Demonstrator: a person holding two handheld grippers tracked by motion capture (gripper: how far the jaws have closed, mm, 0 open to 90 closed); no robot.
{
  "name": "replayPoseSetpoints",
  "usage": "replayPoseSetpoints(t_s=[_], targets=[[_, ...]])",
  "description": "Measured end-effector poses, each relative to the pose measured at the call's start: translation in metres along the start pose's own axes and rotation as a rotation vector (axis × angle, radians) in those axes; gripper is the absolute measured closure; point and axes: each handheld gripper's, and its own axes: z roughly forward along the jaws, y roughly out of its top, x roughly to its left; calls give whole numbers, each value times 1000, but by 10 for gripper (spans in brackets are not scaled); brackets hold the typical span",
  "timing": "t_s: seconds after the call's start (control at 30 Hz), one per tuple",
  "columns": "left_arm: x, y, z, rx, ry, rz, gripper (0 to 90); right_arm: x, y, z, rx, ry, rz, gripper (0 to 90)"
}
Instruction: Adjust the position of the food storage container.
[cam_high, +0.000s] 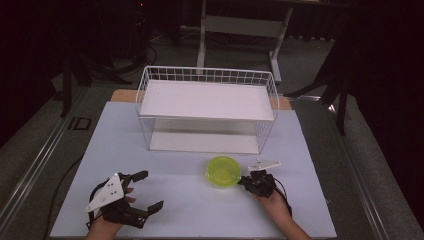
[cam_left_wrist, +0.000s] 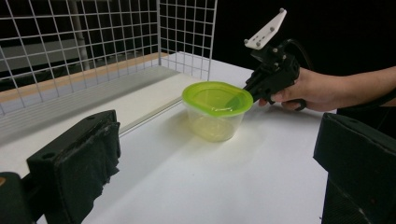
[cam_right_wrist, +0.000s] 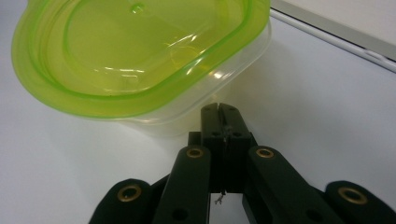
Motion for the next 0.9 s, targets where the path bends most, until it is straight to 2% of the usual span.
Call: replayPoseSetpoints(t_s=[0.27, 0.47, 0.9], targets=[[0, 0, 0, 2, -3, 3, 14, 9, 13, 20, 10, 18, -32, 899], [0, 0, 0, 3, -6, 1, 14, 11, 22, 31, 2, 33, -31, 898], [0, 0, 1, 6, -12, 5, 14, 27, 30, 44, 11, 68, -43, 899]])
